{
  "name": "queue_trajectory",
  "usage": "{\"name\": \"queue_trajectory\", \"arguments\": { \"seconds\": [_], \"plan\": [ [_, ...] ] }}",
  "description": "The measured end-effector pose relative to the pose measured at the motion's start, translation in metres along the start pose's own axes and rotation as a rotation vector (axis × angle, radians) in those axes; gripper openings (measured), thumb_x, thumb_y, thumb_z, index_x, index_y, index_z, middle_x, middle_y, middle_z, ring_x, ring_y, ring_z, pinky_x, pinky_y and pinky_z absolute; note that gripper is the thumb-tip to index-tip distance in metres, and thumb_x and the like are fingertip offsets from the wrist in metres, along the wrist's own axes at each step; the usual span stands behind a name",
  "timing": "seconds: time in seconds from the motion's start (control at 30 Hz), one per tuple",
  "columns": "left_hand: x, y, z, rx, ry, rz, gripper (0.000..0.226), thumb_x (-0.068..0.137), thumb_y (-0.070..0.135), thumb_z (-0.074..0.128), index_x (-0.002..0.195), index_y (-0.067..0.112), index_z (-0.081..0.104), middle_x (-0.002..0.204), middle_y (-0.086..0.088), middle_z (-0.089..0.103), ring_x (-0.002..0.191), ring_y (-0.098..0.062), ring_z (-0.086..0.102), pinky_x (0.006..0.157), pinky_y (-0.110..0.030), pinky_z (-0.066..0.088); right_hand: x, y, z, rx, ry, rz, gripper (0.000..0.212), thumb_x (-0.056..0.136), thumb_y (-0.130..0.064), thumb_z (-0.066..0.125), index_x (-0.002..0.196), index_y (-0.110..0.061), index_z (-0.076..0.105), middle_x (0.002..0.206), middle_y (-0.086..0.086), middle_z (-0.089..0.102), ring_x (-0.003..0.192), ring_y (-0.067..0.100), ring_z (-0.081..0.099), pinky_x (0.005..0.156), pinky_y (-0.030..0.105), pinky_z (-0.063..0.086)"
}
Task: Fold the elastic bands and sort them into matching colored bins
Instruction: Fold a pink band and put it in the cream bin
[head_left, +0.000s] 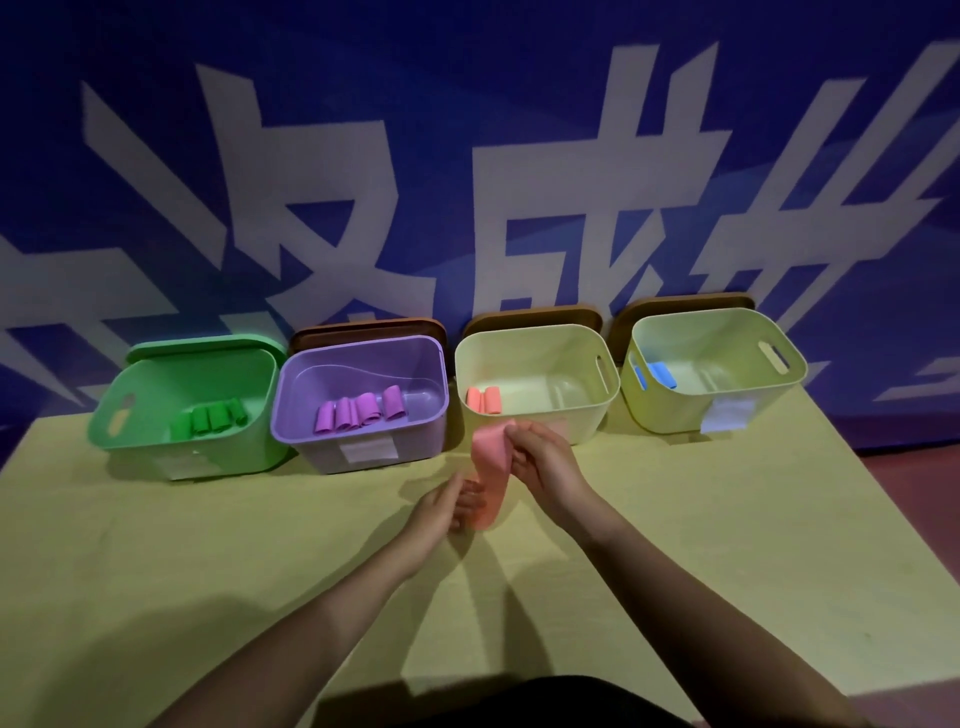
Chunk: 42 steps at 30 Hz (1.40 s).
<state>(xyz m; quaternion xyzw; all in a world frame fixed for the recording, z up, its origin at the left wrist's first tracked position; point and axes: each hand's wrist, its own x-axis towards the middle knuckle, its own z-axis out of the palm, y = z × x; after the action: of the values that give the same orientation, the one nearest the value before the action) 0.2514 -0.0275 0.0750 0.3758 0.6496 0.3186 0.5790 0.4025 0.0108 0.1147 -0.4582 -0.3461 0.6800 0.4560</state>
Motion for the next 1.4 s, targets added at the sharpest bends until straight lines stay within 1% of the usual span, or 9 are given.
{"name": "queue_trajectory", "arguments": {
  "seconds": [0.1,0.27,0.4,0.5,0.73,0.93,1.07,1.23,1.4],
  "plan": [
    [-0.012,0.028,0.005,-0.169,0.053,0.033,0.051,0.104,0.037,0.024,0.083,0.013,0.065,0.059,0.008,0.068,0.062,-0.010,0.059,0.060,-0.022,0.041,-0.013,-0.008,0.005,0.020,-0.016,-0.039,0.012,0.094,-0.009,0.053,0.090,-0.005,0.063,0.074,0.003,0.060,0.071,0.014,0.057,0.068,0.027,0.046],
    [-0.038,0.051,0.008,-0.246,0.019,0.131,0.044,0.101,0.038,0.038,0.095,0.006,0.068,0.079,-0.010,0.067,0.076,-0.020,0.062,0.071,-0.031,0.048,-0.029,-0.019,0.009,0.003,-0.051,-0.108,0.016,0.093,-0.009,0.054,0.081,-0.006,0.064,0.069,0.003,0.060,0.066,0.014,0.054,0.063,0.027,0.043],
    [-0.054,0.060,0.013,-0.157,0.086,0.205,0.025,0.099,0.022,0.047,0.082,0.010,0.061,0.068,-0.005,0.055,0.064,-0.017,0.052,0.060,-0.026,0.041,-0.043,-0.029,0.009,-0.084,-0.106,-0.163,0.017,0.093,-0.002,0.049,0.079,-0.004,0.058,0.067,0.001,0.057,0.064,0.010,0.052,0.058,0.019,0.041],
    [-0.063,0.062,0.011,-0.168,0.118,0.188,0.024,0.098,0.020,0.048,0.079,0.008,0.055,0.065,-0.003,0.048,0.060,-0.016,0.047,0.060,-0.027,0.037,-0.050,-0.037,0.007,-0.216,-0.082,-0.247,0.019,0.095,-0.014,0.053,0.077,-0.013,0.057,0.067,-0.007,0.054,0.067,0.009,0.048,0.061,0.021,0.036],
    [-0.083,0.078,0.017,-0.347,0.050,0.204,0.032,0.100,0.028,0.043,0.085,0.013,0.067,0.076,-0.001,0.064,0.068,-0.013,0.056,0.066,-0.027,0.042,-0.062,-0.057,0.004,-0.326,-0.031,-0.379,0.012,0.094,-0.012,0.057,0.093,-0.006,0.067,0.079,-0.008,0.064,0.073,0.004,0.055,0.064,0.015,0.041],
    [-0.091,0.085,0.015,-0.210,0.065,0.432,0.011,0.092,0.017,0.060,0.097,0.013,0.068,0.086,0.003,0.068,0.076,-0.001,0.062,0.068,-0.017,0.047,-0.071,-0.062,0.010,-0.380,-0.078,-0.419,0.013,0.091,-0.003,0.059,0.086,-0.008,0.069,0.074,-0.008,0.066,0.072,0.003,0.058,0.066,0.015,0.045],
    [-0.092,0.087,0.010,-0.137,0.120,0.549,0.009,0.089,0.007,0.063,0.086,0.014,0.067,0.082,0.001,0.067,0.072,-0.002,0.059,0.068,-0.017,0.047,-0.073,-0.059,0.012,-0.457,-0.044,-0.432,0.013,0.087,-0.001,0.062,0.089,-0.012,0.070,0.082,-0.001,0.069,0.081,0.009,0.062,0.073,0.020,0.048],
    [-0.096,0.091,0.000,0.022,0.141,0.638,0.010,0.091,0.013,0.061,0.084,0.018,0.066,0.081,0.004,0.066,0.076,-0.001,0.060,0.072,-0.017,0.048,-0.078,-0.060,0.018,-0.339,-0.010,-0.427,0.026,0.086,0.000,0.065,0.105,-0.018,0.062,0.072,0.001,0.065,0.072,0.007,0.063,0.071,0.020,0.050],
    [-0.108,0.106,-0.008,0.030,0.172,0.710,0.017,0.092,0.011,0.059,0.081,0.023,0.063,0.078,0.009,0.064,0.072,0.005,0.058,0.067,-0.010,0.045,-0.079,-0.066,0.024,-0.523,-0.009,-0.512,0.013,0.086,-0.009,0.067,0.081,-0.020,0.069,0.082,-0.005,0.062,0.080,0.008,0.059,0.072,0.030,0.049]
  ]
}}
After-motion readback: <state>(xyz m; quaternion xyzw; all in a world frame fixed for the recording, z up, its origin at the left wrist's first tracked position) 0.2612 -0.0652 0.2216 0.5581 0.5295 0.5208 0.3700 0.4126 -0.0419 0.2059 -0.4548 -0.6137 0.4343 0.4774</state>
